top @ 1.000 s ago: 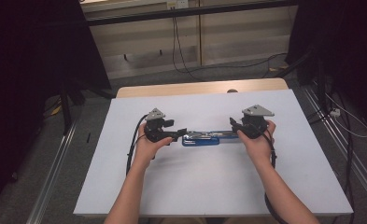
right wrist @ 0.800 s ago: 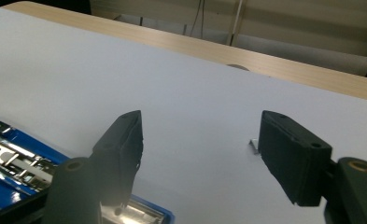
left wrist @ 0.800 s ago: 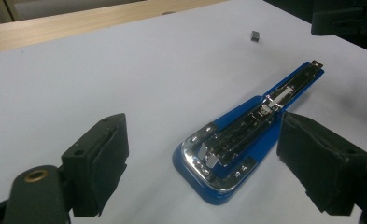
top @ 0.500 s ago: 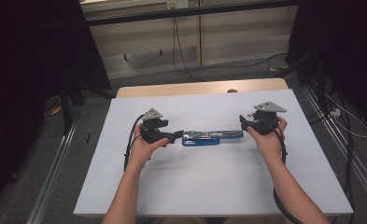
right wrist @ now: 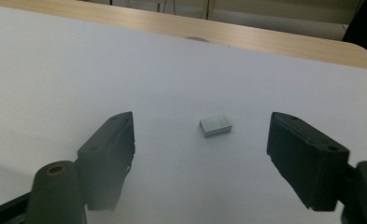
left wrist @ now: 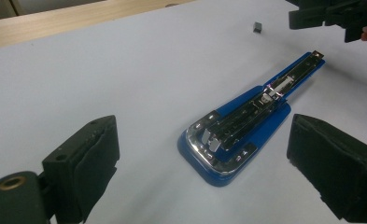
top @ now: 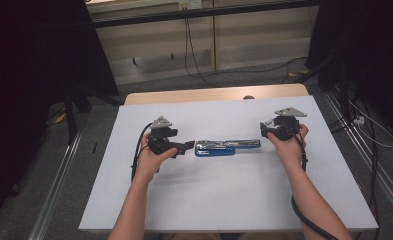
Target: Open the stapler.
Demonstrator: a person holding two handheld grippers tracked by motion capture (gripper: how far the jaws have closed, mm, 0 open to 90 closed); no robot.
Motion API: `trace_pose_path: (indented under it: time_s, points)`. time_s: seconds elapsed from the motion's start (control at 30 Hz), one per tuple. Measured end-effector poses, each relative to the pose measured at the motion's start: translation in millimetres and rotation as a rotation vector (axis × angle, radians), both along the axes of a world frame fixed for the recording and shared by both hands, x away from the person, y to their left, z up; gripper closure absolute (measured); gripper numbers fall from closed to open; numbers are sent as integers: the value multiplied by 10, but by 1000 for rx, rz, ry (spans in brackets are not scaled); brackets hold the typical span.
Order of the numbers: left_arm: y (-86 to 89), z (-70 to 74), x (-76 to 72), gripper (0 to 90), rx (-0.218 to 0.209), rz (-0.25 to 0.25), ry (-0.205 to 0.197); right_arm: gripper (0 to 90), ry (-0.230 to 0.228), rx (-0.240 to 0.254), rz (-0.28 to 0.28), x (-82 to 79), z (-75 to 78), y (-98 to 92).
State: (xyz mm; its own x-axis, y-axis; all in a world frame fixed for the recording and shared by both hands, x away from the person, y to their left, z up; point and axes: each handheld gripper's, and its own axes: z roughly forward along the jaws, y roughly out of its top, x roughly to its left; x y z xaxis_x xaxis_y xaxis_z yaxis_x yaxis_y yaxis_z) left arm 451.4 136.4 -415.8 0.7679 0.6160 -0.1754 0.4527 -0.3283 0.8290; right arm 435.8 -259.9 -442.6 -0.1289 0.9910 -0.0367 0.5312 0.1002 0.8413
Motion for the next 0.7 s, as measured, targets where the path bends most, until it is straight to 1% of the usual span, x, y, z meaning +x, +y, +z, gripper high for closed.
trace_pose_path:
  time_s: [0.17, 0.23, 0.3, 0.33, 0.4, 0.5, 0.6, 0.7]
  points:
    - [13, -1, -2, 95, -4, 4, 6, 344, 38, 7, -12, 79, -106, -44]
    - [17, -4, 3, 95, -6, 10, 2, 411, 52, 5, -15, 111, -130, -60]
    - [26, -4, 9, 95, -6, 9, 3, 457, 60, 14, -17, 142, -148, -64]
    - [29, -7, 13, 95, -11, 11, 4, 466, 70, 13, -18, 159, -164, -57]
    - [36, -9, 18, 97, -17, 15, 11, 512, 97, 2, -25, 187, -208, -40]
    - [39, -16, 28, 99, -23, 17, 11, 515, 130, 0, -31, 239, -261, -38]
    - [41, -33, 45, 101, -27, 21, 15, 519, 123, 4, -39, 286, -255, -41]
    - [42, -50, 62, 102, -27, 25, 21, 523, 137, 7, -46, 346, -262, -31]
